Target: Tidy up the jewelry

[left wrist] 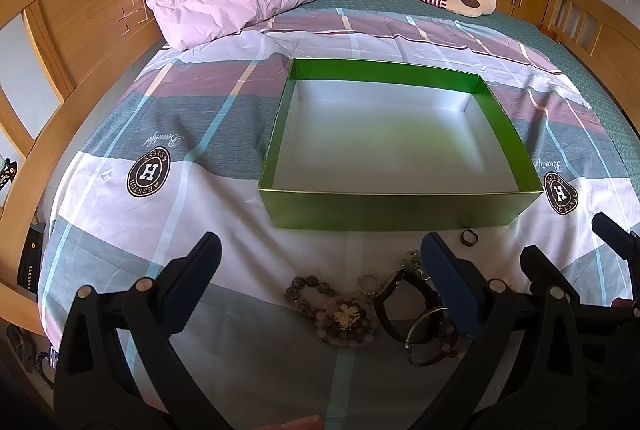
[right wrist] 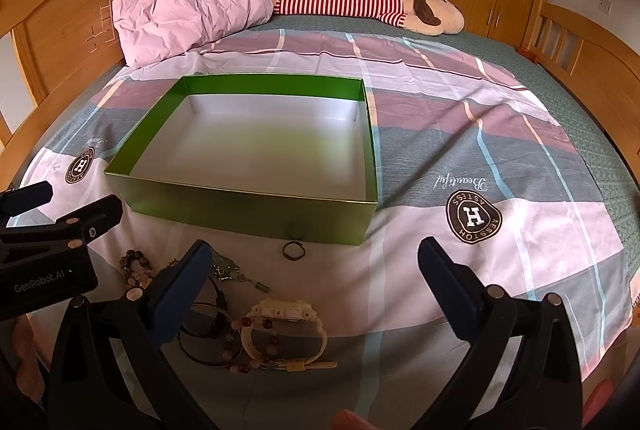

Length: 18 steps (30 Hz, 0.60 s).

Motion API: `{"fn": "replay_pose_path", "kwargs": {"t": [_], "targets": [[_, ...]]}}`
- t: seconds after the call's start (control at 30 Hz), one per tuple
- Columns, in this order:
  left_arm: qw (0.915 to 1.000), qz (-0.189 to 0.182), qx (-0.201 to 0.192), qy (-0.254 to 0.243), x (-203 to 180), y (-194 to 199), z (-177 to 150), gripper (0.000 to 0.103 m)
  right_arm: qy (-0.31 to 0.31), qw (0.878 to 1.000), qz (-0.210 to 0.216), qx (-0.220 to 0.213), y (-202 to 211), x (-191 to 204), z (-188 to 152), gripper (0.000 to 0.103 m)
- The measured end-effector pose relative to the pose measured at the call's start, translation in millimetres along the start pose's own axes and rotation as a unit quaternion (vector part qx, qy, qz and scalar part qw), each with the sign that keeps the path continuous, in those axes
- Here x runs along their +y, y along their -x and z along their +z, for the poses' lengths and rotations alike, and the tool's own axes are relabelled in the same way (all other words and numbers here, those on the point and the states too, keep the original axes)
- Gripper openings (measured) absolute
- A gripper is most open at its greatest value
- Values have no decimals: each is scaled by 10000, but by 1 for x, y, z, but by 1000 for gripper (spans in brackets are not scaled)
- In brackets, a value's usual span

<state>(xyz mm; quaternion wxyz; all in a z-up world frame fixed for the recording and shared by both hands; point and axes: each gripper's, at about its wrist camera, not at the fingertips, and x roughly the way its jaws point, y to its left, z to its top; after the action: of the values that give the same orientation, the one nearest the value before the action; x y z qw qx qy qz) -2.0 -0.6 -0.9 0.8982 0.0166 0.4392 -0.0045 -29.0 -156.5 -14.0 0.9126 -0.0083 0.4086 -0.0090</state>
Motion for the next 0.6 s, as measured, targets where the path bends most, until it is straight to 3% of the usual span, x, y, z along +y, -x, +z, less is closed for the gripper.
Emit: {"fn": "replay_pose_path", "kwargs": {"t": [0.6], "targets": [[10000, 10, 11, -10, -1, -1, 0, 101, -9, 10000, 0, 32, -1, -1, 0, 102]]}}
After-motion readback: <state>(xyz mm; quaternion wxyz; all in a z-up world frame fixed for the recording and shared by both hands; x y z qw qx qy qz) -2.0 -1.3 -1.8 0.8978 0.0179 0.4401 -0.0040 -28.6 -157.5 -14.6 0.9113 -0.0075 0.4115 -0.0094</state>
